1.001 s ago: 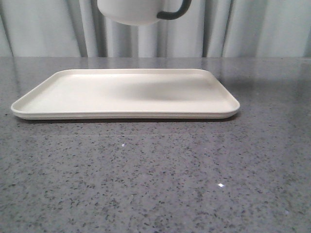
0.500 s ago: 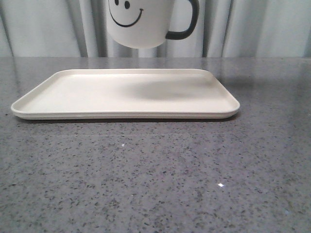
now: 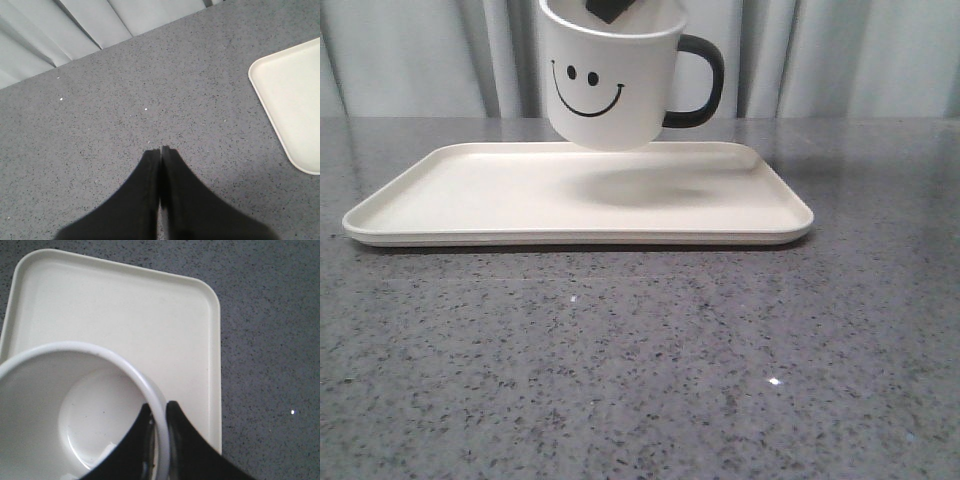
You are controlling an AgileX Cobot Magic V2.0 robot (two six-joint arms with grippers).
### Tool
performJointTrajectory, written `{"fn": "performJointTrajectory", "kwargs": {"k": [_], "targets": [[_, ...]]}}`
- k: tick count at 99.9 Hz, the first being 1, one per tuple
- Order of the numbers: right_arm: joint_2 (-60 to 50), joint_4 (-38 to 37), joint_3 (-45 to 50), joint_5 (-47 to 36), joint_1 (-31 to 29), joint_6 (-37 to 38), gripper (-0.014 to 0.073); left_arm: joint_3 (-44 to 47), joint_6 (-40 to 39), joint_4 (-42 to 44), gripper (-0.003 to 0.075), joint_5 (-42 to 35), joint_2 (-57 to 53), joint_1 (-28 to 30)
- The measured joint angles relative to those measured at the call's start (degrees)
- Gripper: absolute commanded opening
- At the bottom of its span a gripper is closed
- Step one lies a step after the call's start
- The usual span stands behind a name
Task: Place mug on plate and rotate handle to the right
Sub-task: 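Lower the mug back onto the tray with the right gripper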
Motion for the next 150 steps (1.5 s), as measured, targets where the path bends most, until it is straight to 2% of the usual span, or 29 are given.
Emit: {"fn": "performJointTrajectory", "kwargs": {"k": [29,150], "targets": [[1.5,0.2,0.0,-0.1,3.2,-1.4,-0.006,0.0,0.0,0.0,-0.002,0.0,0.0,0.0],[2.9,-1.5,3.8,-0.9,3.9,-2.5,-0.0061,0.0,0.0,0.0,-0.002,0.0,0.0,0.0]]}}
